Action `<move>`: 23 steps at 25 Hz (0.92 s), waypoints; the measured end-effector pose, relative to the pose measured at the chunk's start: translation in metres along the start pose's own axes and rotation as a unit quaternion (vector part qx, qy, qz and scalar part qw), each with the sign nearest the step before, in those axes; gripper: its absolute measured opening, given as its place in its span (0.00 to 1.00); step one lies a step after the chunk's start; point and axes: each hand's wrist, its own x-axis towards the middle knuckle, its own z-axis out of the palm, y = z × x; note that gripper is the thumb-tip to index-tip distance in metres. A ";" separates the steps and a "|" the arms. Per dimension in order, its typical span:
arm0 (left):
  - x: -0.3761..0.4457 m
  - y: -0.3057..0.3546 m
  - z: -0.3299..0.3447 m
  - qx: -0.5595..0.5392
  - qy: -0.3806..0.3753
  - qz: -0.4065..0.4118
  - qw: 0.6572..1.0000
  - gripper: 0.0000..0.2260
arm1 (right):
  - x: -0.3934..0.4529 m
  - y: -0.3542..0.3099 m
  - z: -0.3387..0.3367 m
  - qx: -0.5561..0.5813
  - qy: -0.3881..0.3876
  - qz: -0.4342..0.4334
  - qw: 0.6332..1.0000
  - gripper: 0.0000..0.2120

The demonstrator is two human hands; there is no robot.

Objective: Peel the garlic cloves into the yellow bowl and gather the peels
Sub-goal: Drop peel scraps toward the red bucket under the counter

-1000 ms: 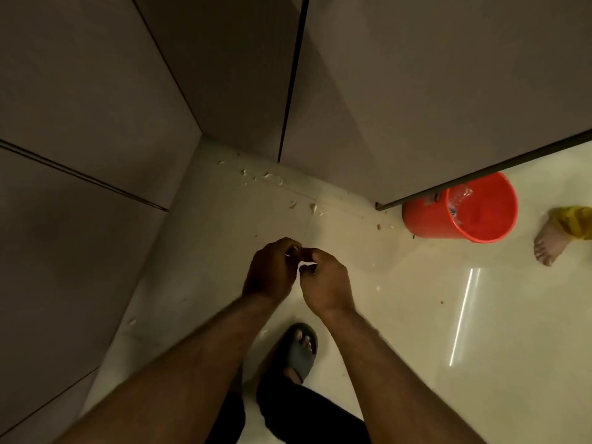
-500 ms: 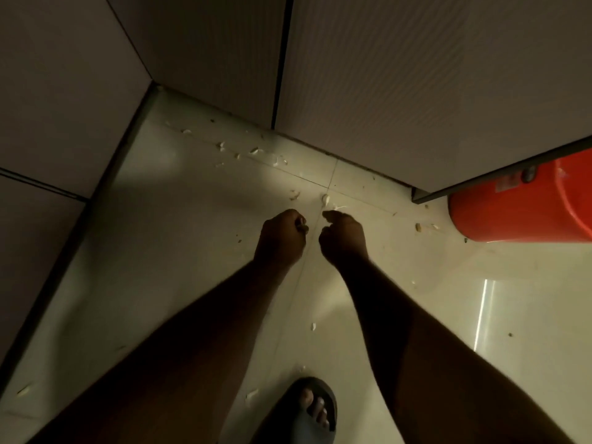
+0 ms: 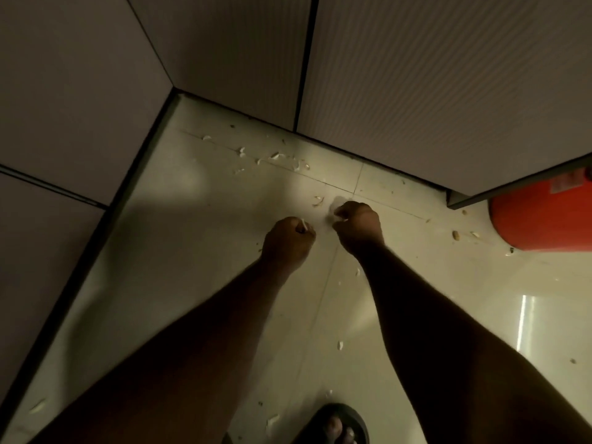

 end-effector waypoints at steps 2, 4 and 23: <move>-0.029 0.024 -0.010 -0.097 0.004 -0.059 0.994 0.05 | -0.034 -0.022 -0.017 0.278 -0.012 0.080 0.957 0.10; -0.071 0.062 -0.029 -0.196 0.006 -0.110 0.974 0.07 | -0.078 -0.053 -0.052 0.437 -0.032 0.105 0.893 0.08; -0.507 0.549 -0.255 -0.283 -0.037 0.151 0.946 0.04 | -0.405 -0.412 -0.549 0.400 0.031 -0.112 0.909 0.02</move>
